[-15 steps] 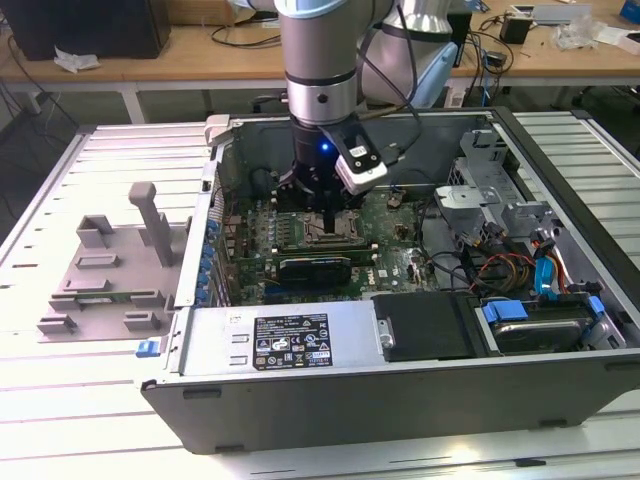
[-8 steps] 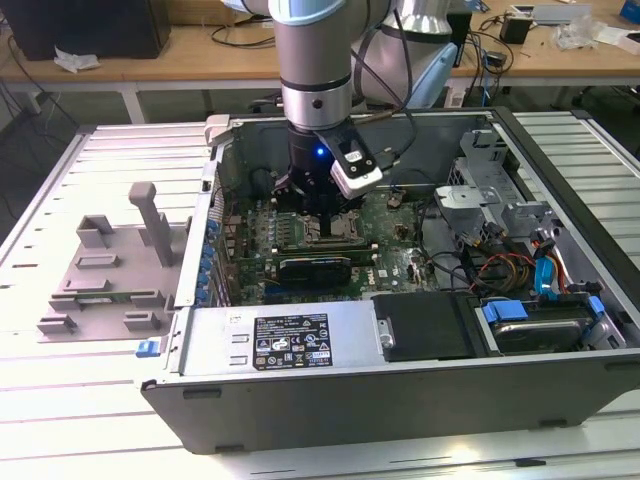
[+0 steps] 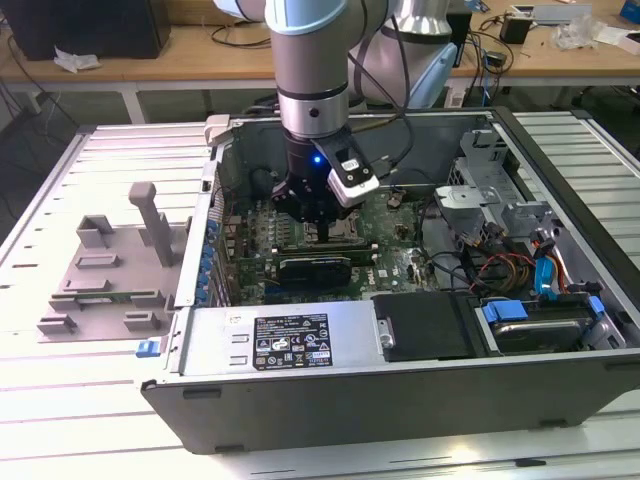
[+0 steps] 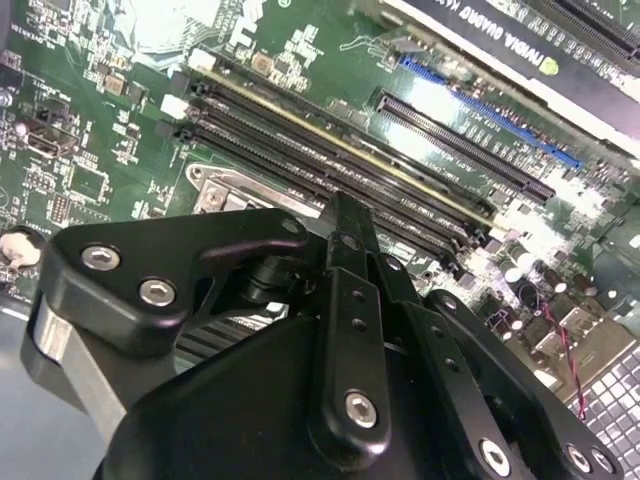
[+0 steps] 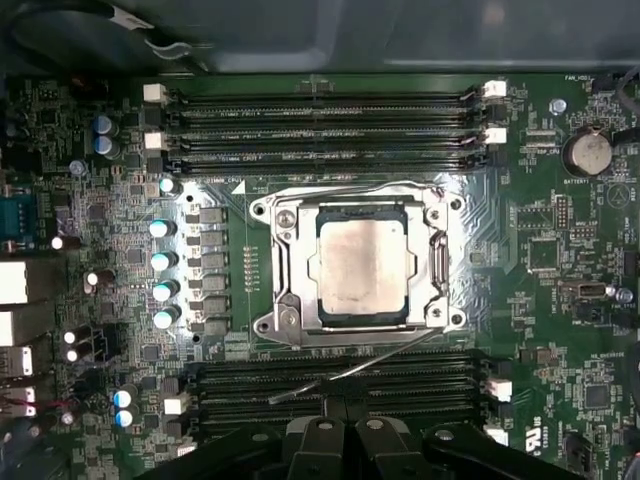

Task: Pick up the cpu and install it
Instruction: 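Install the second cpu locking lever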

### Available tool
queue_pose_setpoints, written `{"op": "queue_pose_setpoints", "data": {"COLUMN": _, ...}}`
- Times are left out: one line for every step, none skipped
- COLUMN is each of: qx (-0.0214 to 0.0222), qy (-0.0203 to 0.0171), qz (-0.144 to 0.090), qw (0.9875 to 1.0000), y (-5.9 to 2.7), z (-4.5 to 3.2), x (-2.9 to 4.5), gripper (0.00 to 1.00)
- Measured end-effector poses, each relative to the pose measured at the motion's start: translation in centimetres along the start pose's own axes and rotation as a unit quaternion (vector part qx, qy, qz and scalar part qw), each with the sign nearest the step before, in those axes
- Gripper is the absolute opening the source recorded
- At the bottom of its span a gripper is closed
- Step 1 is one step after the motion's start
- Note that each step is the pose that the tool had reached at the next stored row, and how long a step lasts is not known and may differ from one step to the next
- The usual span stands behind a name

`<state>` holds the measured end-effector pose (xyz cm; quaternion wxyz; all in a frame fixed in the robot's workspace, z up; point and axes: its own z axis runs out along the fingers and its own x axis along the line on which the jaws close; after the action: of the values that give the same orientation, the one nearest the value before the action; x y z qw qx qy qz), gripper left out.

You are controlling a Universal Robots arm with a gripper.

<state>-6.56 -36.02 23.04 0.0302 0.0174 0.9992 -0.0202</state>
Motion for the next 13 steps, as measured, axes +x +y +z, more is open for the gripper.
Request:
{"op": "queue_pose_setpoints", "data": {"qx": -0.001, "qy": 0.0001, "qz": 0.0, "qw": 1.0, "y": -0.01, "z": 0.05, "x": 0.02, "gripper": 0.11}}
{"op": "queue_pose_setpoints", "data": {"qx": -0.0049, "qy": 0.0002, "qz": 0.0, "qw": 1.0, "y": -0.01, "z": 0.19, "x": 0.08, "gripper": 0.11}}
{"op": "queue_pose_setpoints", "data": {"qx": -0.0068, "qy": 0.0001, "qz": 0.0, "qw": 1.0, "y": -0.01, "z": 0.3, "x": 0.15, "gripper": 0.11}}
{"op": "queue_pose_setpoints", "data": {"qx": -0.0079, "qy": 0.0, "qz": -0.002, "qw": 1.0, "y": -0.01, "z": 0.37, "x": 0.21, "gripper": 0.11}}
{"op": "queue_pose_setpoints", "data": {"qx": -0.0101, "qy": -0.0002, "qz": -0.007, "qw": 0.9999, "y": -0.01, "z": 0.52, "x": 0.33, "gripper": 0.11}}
{"op": "queue_pose_setpoints", "data": {"qx": -0.0119, "qy": -0.0005, "qz": -0.011, "qw": 0.9999, "y": -0.01, "z": 0.65, "x": 0.43, "gripper": 0.11}}
{"op": "queue_pose_setpoints", "data": {"qx": -0.0131, "qy": -0.0006, "qz": -0.013, "qw": 0.9998, "y": 0.0, "z": 0.72, "x": 0.5, "gripper": 0.11}}
{"op": "queue_pose_setpoints", "data": {"qx": -0.0147, "qy": -0.0008, "qz": -0.015, "qw": 0.9998, "y": 0.0, "z": 0.79, "x": 0.61, "gripper": 0.11}}
{"op": "queue_pose_setpoints", "data": {"qx": -0.0172, "qy": -0.0012, "qz": -0.016, "qw": 0.9997, "y": -0.01, "z": 0.87, "x": 0.8, "gripper": 0.11}}
{"op": "queue_pose_setpoints", "data": {"qx": -0.0201, "qy": -0.0022, "qz": -0.018, "qw": 0.9996, "y": -0.02, "z": 1.0, "x": 1.23, "gripper": 0.11}}
{"op": "queue_pose_setpoints", "data": {"qx": -0.021, "qy": -0.0029, "qz": -0.019, "qw": 0.9996, "y": -0.02, "z": 1.05, "x": 1.57, "gripper": 0.11}}
{"op": "queue_pose_setpoints", "data": {"qx": -0.0214, "qy": -0.0033, "qz": -0.019, "qw": 0.9996, "y": -0.07, "z": 1.09, "x": 1.73, "gripper": 0.11}}
{"op": "queue_pose_setpoints", "data": {"qx": -0.0223, "qy": -0.0033, "qz": -0.019, "qw": 0.9996, "y": -0.14, "z": 1.1, "x": 1.74, "gripper": 0.11}}
